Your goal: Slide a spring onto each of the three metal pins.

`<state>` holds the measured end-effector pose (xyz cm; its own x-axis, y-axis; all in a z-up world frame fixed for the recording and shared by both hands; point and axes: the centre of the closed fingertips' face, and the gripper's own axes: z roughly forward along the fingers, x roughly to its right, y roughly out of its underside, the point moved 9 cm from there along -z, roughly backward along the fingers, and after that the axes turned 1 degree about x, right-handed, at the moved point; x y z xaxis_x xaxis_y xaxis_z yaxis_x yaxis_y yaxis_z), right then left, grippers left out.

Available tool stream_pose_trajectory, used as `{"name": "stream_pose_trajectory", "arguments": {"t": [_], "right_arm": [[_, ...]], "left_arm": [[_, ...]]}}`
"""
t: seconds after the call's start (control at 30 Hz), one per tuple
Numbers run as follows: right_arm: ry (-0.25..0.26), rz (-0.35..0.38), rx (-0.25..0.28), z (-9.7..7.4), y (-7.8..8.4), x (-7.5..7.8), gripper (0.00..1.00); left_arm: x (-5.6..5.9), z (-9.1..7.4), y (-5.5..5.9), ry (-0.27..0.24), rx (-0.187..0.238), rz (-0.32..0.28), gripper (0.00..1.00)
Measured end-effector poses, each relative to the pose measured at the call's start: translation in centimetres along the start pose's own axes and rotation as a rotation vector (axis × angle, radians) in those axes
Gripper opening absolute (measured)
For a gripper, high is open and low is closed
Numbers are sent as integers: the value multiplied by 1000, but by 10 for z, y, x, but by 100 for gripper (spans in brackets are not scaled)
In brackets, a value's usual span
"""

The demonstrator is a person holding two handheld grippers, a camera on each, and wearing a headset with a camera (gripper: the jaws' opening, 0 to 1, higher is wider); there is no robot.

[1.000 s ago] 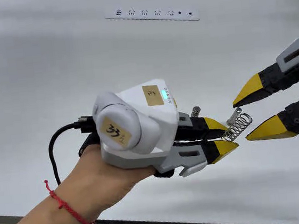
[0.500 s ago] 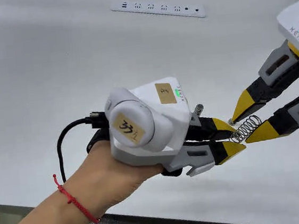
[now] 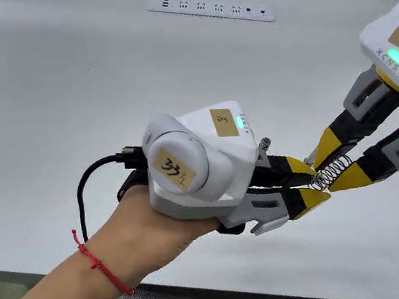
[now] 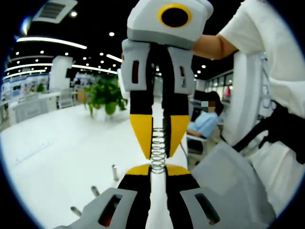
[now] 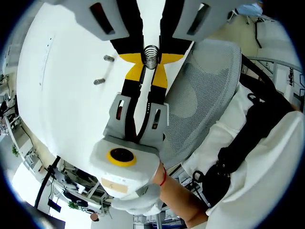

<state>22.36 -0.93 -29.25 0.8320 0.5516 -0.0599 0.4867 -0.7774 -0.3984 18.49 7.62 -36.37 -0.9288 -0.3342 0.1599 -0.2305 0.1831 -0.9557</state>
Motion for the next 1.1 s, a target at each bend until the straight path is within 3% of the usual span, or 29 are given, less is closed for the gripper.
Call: {"name": "stream_pose_trajectory", "arguments": {"t": [0.67,1.1], "right_arm": [[22,36,6,0,-2,-3,12],[84,95,37,-5,2,-8,12]], "left_arm": [[2,-1,1,9,-2,-5,12],[0,-13,9,-17,-18,-24,20]]}}
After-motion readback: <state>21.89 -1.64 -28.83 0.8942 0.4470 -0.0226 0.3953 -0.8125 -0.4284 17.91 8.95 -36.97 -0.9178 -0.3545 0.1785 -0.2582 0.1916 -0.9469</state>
